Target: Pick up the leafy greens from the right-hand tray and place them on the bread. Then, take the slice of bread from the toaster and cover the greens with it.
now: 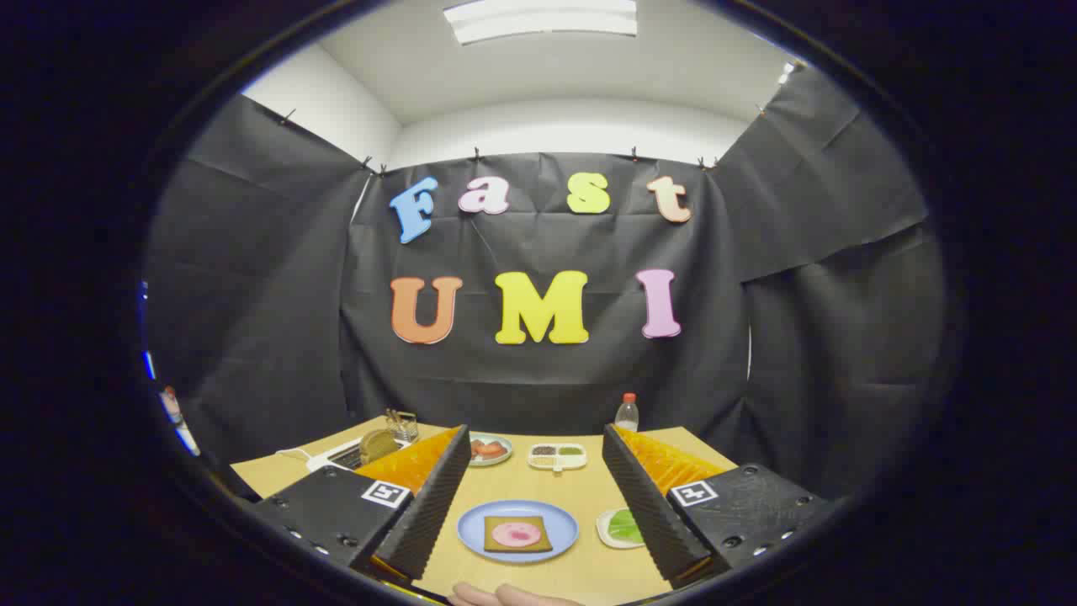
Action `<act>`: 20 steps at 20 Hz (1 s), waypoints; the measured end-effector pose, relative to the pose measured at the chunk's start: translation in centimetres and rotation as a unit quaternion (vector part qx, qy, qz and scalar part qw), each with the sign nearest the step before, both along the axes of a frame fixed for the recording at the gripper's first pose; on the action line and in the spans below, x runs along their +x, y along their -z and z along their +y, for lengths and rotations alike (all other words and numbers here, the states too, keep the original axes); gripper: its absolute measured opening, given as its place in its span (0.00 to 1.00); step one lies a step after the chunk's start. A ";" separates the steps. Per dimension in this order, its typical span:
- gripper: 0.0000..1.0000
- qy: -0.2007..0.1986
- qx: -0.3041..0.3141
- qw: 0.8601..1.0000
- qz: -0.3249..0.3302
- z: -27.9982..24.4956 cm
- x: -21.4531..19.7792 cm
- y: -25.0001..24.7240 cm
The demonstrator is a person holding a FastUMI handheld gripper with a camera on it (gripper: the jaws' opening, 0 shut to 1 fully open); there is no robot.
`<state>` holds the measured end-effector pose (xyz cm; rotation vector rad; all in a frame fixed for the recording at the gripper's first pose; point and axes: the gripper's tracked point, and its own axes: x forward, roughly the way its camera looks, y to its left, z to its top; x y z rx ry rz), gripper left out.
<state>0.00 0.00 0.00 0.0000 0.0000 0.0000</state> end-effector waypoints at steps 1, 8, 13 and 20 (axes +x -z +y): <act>0.96 0.001 0.001 1.000 0.002 -0.1 0.2 0.1; 0.96 -0.002 -0.006 1.000 0.017 -0.2 0.4 0.7; 0.96 -0.005 -0.005 1.000 0.027 0.0 0.3 1.8; 0.95 0.034 0.009 0.998 0.051 -4.4 3.7 4.4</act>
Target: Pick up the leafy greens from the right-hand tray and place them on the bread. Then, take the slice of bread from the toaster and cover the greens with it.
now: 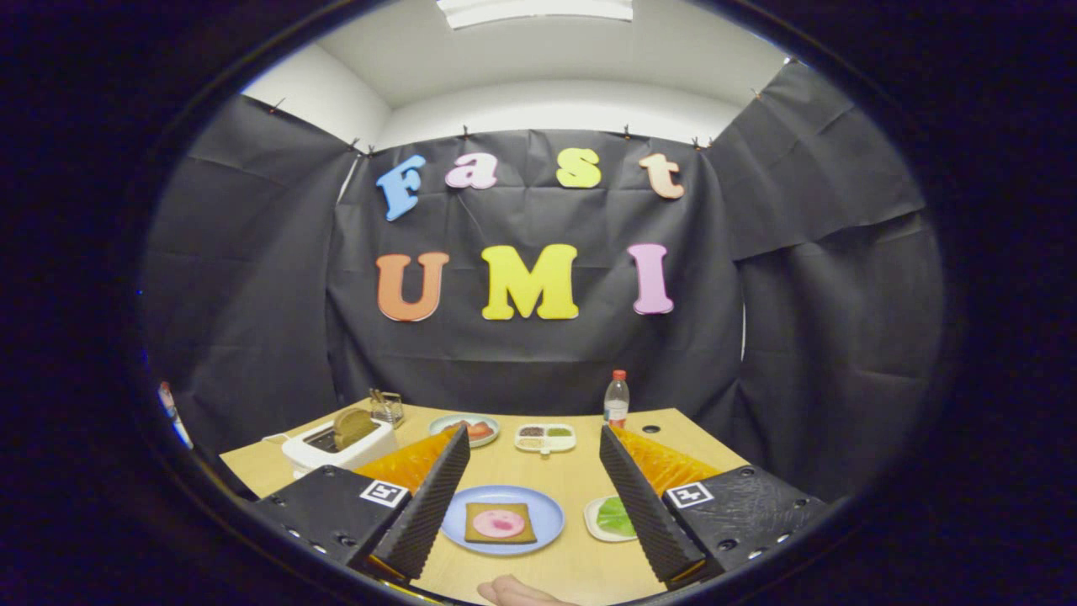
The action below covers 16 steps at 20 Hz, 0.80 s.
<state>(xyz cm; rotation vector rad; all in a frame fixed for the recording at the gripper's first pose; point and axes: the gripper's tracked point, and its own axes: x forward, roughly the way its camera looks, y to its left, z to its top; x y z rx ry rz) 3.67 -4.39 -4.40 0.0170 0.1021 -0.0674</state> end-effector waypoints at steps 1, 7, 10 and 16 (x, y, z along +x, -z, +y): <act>0.95 0.016 -0.004 1.000 0.012 -1.5 1.3 1.0; 0.95 0.090 -0.063 0.990 0.092 -9.9 8.5 9.5; 0.95 0.101 -0.052 0.981 0.155 -12.0 11.1 14.8; 0.93 0.114 -0.018 0.957 0.265 -14.9 13.5 22.8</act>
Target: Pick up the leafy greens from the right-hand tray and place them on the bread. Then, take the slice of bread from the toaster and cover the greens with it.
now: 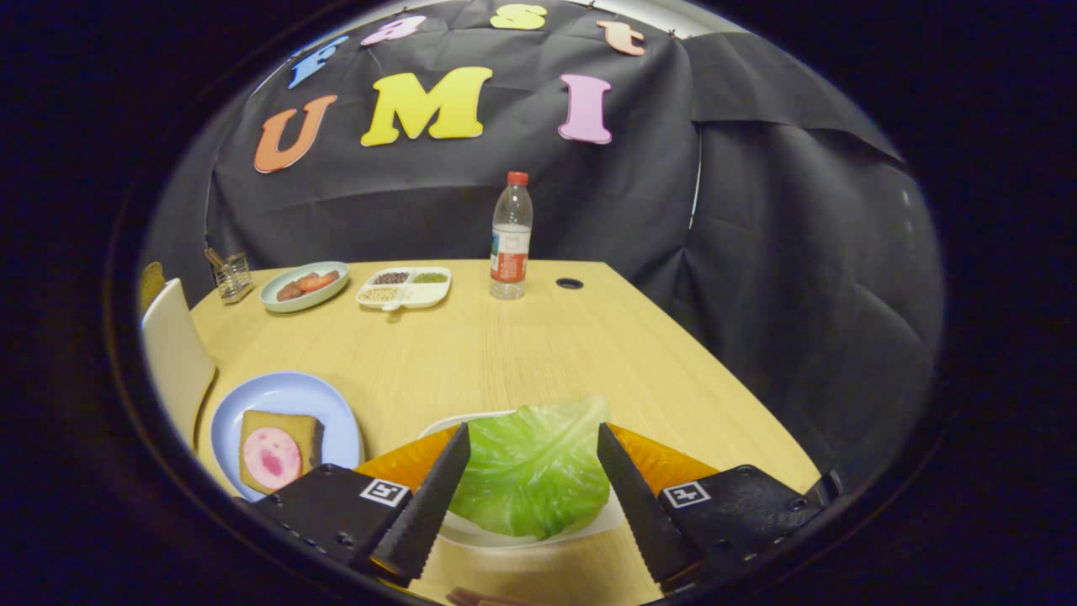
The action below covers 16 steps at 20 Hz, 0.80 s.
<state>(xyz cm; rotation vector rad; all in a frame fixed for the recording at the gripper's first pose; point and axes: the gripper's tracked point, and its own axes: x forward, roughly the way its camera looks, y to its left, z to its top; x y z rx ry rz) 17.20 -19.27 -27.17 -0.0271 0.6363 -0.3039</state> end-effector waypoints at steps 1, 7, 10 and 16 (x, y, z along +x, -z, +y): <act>0.90 -0.002 0.003 1.000 0.018 -0.1 -0.1 1.0; 0.63 0.006 0.079 0.995 0.053 0.3 0.2 3.6; 0.38 -0.013 0.088 0.995 0.048 1.0 0.4 3.8; 0.02 -0.002 0.092 0.995 0.047 1.1 0.5 3.7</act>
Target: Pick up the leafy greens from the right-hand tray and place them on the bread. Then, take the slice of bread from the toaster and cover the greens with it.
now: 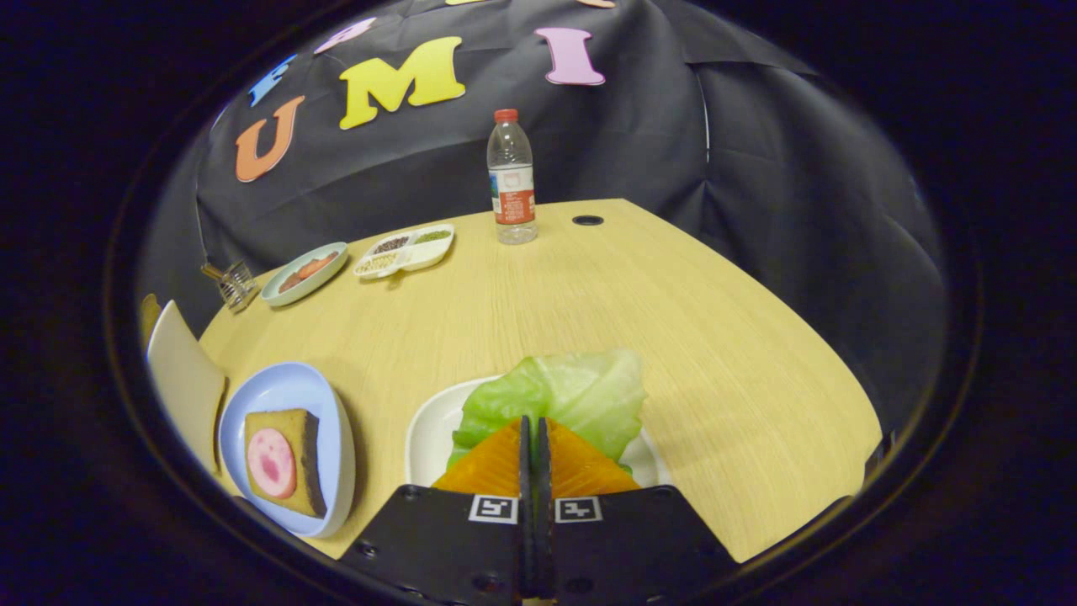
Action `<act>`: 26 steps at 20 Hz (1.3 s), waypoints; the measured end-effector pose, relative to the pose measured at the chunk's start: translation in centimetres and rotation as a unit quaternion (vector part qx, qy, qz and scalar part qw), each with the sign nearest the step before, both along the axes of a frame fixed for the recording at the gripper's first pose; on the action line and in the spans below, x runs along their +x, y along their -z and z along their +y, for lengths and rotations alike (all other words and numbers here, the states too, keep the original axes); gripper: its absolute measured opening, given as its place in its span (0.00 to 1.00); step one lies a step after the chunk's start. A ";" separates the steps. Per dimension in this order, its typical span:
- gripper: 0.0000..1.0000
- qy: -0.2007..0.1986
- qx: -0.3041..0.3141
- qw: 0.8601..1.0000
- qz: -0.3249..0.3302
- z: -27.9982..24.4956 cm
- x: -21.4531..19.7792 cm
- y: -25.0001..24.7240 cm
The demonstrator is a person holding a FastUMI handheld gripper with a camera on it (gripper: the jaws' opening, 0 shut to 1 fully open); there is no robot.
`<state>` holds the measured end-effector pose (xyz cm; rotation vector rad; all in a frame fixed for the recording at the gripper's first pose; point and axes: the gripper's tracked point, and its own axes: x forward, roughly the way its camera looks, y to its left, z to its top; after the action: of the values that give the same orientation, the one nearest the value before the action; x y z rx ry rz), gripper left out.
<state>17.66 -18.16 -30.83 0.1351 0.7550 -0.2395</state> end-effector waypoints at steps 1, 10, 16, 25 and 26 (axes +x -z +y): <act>0.02 -0.006 -0.001 1.000 -0.004 0.5 -0.2 -0.6; 0.01 -0.065 -0.009 0.995 -0.077 5.4 -1.2 -8.4; 0.01 -0.132 0.026 0.986 -0.098 13.7 -2.0 -10.3; 0.01 -0.180 0.063 0.981 -0.044 22.8 -1.6 -5.9; 0.01 -0.179 0.058 0.981 -0.045 22.9 -1.5 -5.8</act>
<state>16.19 4.73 -25.06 0.1167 0.6891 0.1520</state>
